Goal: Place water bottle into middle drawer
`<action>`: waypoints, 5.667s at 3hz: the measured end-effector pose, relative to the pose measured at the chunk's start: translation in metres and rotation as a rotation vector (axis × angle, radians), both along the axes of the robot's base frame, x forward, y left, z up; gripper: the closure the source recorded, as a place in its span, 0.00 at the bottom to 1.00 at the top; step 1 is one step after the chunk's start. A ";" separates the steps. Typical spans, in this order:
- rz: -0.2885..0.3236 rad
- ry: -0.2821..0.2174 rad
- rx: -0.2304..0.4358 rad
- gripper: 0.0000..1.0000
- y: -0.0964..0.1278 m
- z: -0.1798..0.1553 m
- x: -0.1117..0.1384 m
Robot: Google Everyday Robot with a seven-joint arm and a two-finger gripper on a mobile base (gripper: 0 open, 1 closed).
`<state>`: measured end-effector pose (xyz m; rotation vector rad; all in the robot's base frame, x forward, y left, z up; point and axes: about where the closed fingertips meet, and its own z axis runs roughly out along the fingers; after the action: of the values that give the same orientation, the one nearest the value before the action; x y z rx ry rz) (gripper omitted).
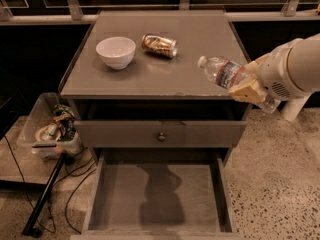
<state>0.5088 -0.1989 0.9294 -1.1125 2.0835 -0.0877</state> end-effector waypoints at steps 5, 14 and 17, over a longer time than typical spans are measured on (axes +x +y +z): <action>-0.049 0.095 0.035 1.00 0.036 -0.248 -0.019; 0.100 0.231 0.353 1.00 0.079 -0.446 -0.025; 0.255 0.254 0.420 1.00 0.139 -0.500 0.020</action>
Offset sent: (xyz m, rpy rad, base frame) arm -0.0322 0.0508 -0.1550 0.0065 0.1438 0.0263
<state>0.5289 -0.0600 0.4290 -1.1550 2.0252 0.6158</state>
